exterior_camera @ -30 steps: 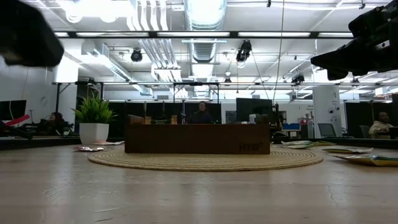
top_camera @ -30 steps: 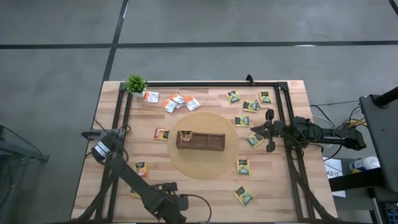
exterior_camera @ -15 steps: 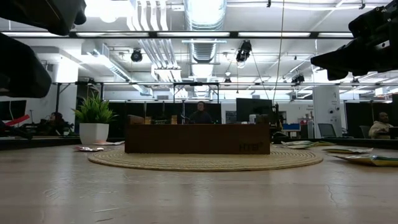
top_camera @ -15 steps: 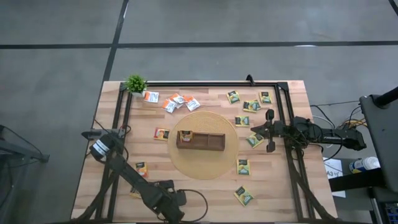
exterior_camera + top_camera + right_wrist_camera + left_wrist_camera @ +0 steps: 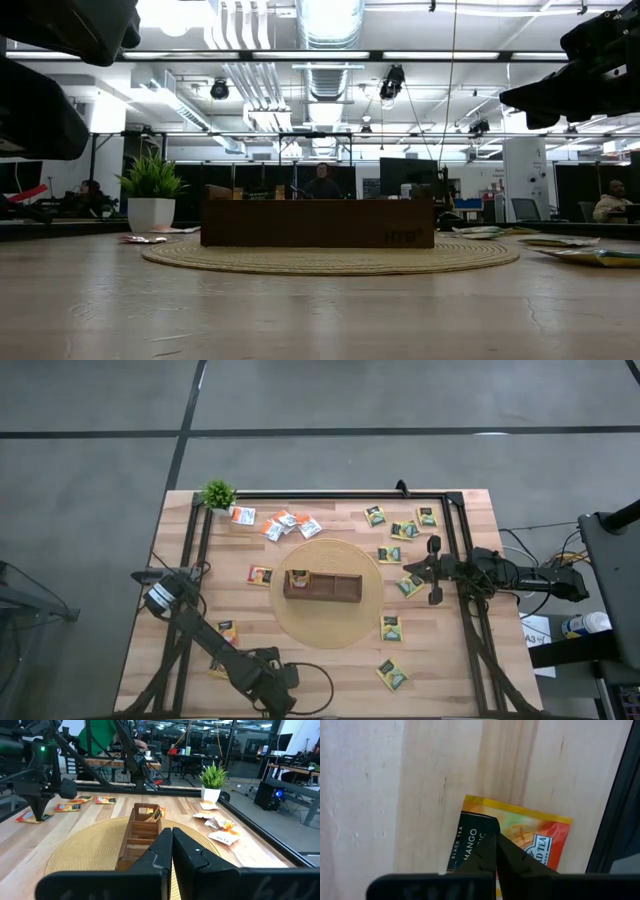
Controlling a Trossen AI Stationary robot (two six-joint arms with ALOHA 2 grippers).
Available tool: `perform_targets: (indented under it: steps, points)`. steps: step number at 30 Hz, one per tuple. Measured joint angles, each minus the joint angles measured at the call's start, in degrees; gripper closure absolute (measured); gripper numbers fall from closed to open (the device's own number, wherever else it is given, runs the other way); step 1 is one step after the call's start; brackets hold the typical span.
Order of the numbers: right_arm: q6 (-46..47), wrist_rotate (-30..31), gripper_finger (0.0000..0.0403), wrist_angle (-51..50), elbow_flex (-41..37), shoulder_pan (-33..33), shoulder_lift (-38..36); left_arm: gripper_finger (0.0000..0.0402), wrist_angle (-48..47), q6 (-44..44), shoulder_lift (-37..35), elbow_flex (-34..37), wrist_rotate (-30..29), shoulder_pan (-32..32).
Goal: Pick & Place Tea
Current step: Put the mango tea sachet into the left section of the wooden organizer
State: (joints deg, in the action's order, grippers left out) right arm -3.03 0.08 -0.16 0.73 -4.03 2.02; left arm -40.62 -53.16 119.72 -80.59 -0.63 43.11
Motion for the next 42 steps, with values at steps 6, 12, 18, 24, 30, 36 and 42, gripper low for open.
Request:
perform_targets:
  steps: [6, 12, 18, 24, 30, 36, 42]
  points:
    - [0.0, 0.0, 0.0394, 0.0, 0.0, 0.0, 0.0, 0.0401, -3.72, 2.64, -0.09, -4.22, -0.34, 0.0]
    - [0.0, 0.0, 0.0394, -0.01, 0.0, 0.0, 0.0, 0.0401, -11.39, 3.32, 0.5, -10.96, -3.18, 0.38]
    - [0.0, 0.01, 0.0394, 0.0, 0.0, 0.0, 0.0, 0.0401, -17.4, 2.43, 0.39, -13.49, -4.01, 0.61]
    - [0.0, -0.01, 0.0394, -0.02, 0.01, 0.0, 0.0, 0.0401, -19.06, 2.04, 0.28, -13.75, -4.09, 0.61]
    - [0.0, 0.01, 0.0394, -0.01, 0.0, 0.0, 0.0, 0.0401, -20.71, 1.8, 0.24, -13.89, -2.83, 0.57]
    - [0.0, 0.01, 0.0394, 0.0, 0.0, 0.02, 0.03, 0.0402, -24.29, 0.65, 0.22, -13.89, 0.62, -0.43]
    - [0.0, 0.01, 0.0394, -0.02, 0.02, 0.0, 0.02, 0.0401, -22.5, 0.65, 0.17, -13.89, 0.7, -1.02]
